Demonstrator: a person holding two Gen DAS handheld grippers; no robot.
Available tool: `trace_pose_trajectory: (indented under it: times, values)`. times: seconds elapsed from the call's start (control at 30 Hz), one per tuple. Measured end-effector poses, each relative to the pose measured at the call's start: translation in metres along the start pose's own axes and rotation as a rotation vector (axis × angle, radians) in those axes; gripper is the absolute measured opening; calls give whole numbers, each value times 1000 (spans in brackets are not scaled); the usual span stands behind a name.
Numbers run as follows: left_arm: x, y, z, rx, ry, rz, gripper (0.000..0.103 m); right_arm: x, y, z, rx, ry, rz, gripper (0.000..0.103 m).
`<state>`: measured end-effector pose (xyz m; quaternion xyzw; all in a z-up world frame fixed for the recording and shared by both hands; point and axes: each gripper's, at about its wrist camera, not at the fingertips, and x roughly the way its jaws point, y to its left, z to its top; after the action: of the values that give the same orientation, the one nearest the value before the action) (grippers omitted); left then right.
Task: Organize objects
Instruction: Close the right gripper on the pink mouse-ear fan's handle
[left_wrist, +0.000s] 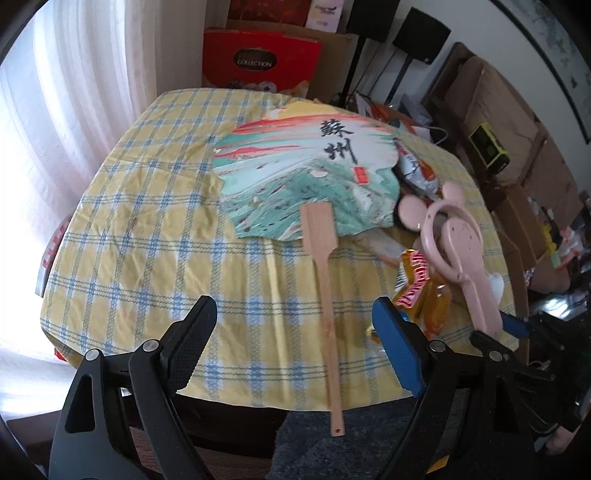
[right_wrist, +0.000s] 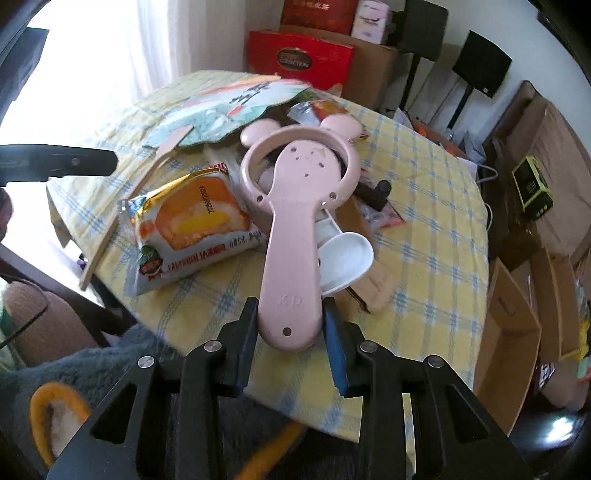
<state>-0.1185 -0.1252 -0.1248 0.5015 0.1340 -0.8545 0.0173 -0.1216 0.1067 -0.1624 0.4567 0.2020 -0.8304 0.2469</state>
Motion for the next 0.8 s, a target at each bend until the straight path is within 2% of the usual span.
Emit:
trace_pose_trajectory:
  times: [0.13,0.2,0.3,0.37,0.43,0.47,0.57,0.73,0.8]
  values:
    - [0,-21,3,28,39,14,85,-20,-4,-12,23,6,4,34]
    - [-2,-35,8,17,49,-19,85,-24,-4,-20,28,20,-3,34]
    - [-3,-61,16,-9,74,-103,87,-20,1,-31,29,35,-21,34]
    - [4,-77,23,-35,120,-191,94,-17,3,-37,42,34,-20,34]
    - [15,-91,29,-42,168,-240,95,-17,2,-41,63,22,-6,34]
    - [26,-104,35,-19,217,-233,95,-18,0,-43,74,16,10,34]
    - [49,-131,44,8,286,-227,95,-20,-9,-48,110,1,41,34]
    - [67,-161,44,-14,305,-143,95,-22,-13,-50,129,-18,71,34]
    - [72,-171,40,-23,313,-133,96,-21,-14,-52,135,-23,82,34]
